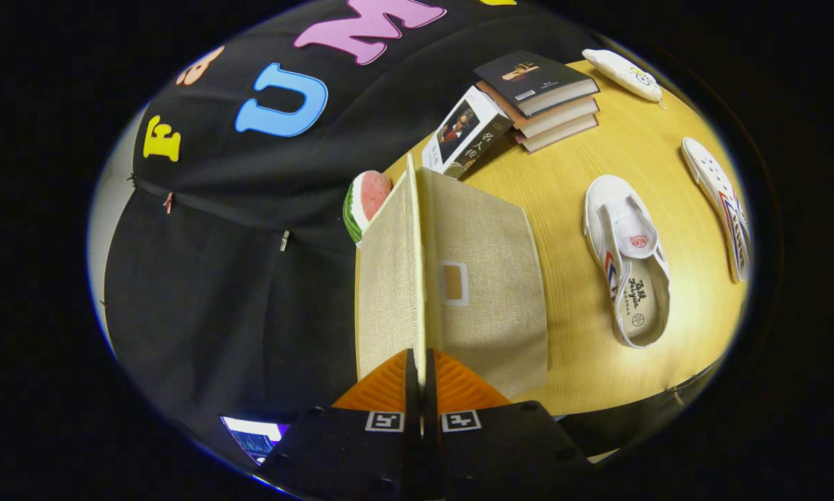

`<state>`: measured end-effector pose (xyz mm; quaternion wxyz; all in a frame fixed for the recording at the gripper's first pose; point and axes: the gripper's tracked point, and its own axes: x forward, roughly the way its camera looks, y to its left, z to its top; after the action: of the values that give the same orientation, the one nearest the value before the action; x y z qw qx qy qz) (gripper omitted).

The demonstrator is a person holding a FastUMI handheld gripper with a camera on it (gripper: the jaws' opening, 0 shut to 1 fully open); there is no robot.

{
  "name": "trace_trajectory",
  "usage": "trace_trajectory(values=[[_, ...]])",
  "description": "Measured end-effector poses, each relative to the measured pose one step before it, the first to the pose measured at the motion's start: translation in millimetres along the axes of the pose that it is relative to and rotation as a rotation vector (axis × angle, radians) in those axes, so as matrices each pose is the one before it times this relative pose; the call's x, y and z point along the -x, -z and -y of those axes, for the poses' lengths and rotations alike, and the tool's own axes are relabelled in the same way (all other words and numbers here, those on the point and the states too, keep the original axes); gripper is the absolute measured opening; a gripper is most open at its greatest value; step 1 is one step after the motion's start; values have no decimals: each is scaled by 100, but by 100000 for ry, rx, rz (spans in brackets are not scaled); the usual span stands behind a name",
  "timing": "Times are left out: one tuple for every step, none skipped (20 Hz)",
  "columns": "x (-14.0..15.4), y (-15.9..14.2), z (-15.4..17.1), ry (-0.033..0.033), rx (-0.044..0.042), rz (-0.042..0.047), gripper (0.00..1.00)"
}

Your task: Open the storage box then place both shoes into the box .Put the left shoe in first, then the right shoe, with the right side of both shoes facing outward in a uniform manner.

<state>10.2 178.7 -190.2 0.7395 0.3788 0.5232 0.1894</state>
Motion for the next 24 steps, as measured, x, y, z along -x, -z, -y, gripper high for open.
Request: trace_trajectory(values=[[211, 27, 756, 2504, -35, 438, 5], [222, -242, 490, 1568, -304, 1150, 5], [263, -19, -447, -1353, -1686, 91, 5], [221, -90, -871, -2305, -2326, -218, 5], [164, -133, -1243, -2261, -2125, 106, 5], [-68, -1, -1299, -2097, -538, -433, 5], [-85, 183, -1492, -2026, 475, -726, 5], [-418, 188, -1734, -2634, 1308, -684, 5], [-455, 408, -1948, -2469, 1396, -921, 5], [-657, 389, -1943, -2858, 1068, -1551, 5], [-845, 577, -2154, -2971, 558, -1889, 5], [-676, 314, -2061, -3172, 25, -1738, 5], [-821, 222, -2140, -3029, 388, -1566, 5], [-891, 245, -1776, -1772, 1906, -1635, 5], [-795, 302, -1443, -406, 3028, -1388, 5], [-1106, 213, -1023, 128, 3008, -825, 5], [-1334, 296, -1044, 105, 2172, -1162, 5], [-1334, 328, -918, 65, 1235, -1252, 5], [-1329, 538, -935, 460, 889, -1612, 5], [-1397, 629, -609, 1048, 1121, -2589, 5], [-1298, 641, -468, 1135, 1005, -2429, 5], [-1370, 439, -346, 1063, 334, -1799, 5], [-1339, 422, -331, 867, 48, -1125, 5], [-1209, 248, -192, 822, 500, -683, 5]])
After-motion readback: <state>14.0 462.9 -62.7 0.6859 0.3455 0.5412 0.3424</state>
